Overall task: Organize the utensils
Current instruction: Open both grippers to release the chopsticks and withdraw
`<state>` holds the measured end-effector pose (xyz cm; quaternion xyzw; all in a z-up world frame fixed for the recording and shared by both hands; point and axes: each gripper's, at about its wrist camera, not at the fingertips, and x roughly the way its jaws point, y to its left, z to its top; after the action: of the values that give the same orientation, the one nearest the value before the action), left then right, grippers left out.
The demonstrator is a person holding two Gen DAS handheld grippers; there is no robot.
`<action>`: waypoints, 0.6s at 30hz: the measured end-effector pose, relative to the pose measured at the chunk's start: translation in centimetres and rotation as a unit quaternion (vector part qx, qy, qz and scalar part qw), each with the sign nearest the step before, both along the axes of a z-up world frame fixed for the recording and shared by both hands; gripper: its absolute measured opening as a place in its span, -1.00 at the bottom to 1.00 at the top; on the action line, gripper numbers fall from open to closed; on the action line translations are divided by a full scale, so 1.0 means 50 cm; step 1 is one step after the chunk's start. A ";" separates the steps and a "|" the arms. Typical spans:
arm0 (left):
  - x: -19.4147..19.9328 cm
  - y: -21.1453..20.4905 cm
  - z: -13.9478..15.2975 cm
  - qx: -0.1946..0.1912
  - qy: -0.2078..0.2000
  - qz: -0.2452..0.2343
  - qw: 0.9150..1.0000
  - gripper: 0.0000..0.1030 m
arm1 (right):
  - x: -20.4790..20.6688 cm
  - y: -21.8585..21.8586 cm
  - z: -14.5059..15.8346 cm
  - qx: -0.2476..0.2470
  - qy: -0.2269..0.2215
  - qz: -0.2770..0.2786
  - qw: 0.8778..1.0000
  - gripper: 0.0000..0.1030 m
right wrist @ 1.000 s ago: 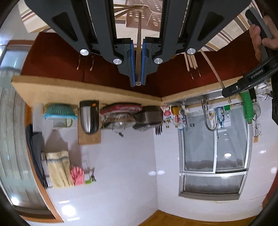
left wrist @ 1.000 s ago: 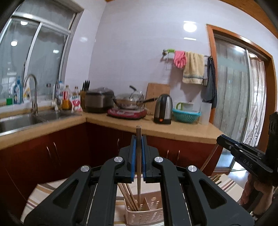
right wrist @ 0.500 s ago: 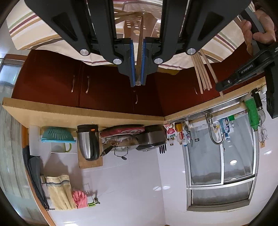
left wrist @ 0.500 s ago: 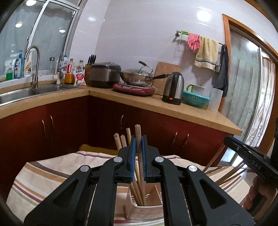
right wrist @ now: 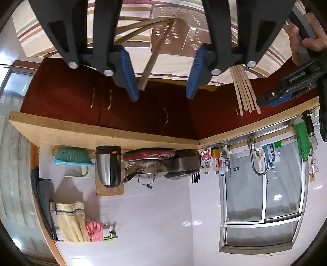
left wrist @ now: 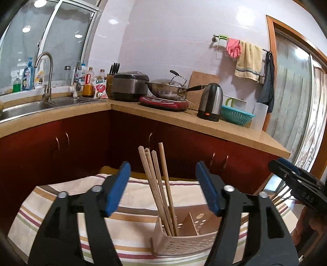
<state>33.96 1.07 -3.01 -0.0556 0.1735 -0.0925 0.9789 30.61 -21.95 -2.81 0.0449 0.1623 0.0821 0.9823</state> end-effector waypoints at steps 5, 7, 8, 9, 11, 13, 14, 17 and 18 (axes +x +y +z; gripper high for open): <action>-0.050 -0.003 0.018 0.010 -0.009 0.007 1.000 0.60 | -0.043 0.003 0.021 -0.017 -0.014 -0.015 1.000 0.36; -0.073 -0.005 0.022 0.011 -0.011 0.010 1.000 0.68 | -0.069 0.005 0.029 -0.023 -0.019 -0.024 0.999 0.46; -0.087 -0.007 0.024 0.012 -0.013 0.012 1.000 0.73 | -0.077 0.004 0.032 -0.023 -0.020 -0.026 0.999 0.48; -0.101 -0.007 0.025 0.014 -0.014 0.015 1.000 0.75 | -0.090 0.004 0.035 -0.023 -0.021 -0.029 0.999 0.53; -0.140 -0.011 0.026 0.023 -0.018 0.023 0.999 0.78 | -0.124 0.004 0.036 -0.023 -0.021 -0.036 0.999 0.57; -0.180 -0.014 0.023 0.031 -0.020 0.033 0.999 0.80 | -0.155 0.005 0.032 -0.025 -0.018 -0.043 0.999 0.62; -0.195 -0.015 0.022 0.033 -0.021 0.036 0.999 0.82 | -0.168 0.007 0.029 -0.025 -0.016 -0.046 0.998 0.63; -0.257 -0.014 0.009 0.040 -0.016 0.048 0.998 0.86 | -0.213 0.007 0.018 -0.022 -0.008 -0.050 0.998 0.64; -0.269 -0.013 0.005 0.040 -0.014 0.051 0.998 0.87 | -0.227 0.007 0.014 -0.022 -0.005 -0.051 0.998 0.64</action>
<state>20.53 0.43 -2.74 -0.0238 0.1601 -0.0358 0.9862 19.25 -21.62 -2.09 0.0308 0.1568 0.0284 0.9867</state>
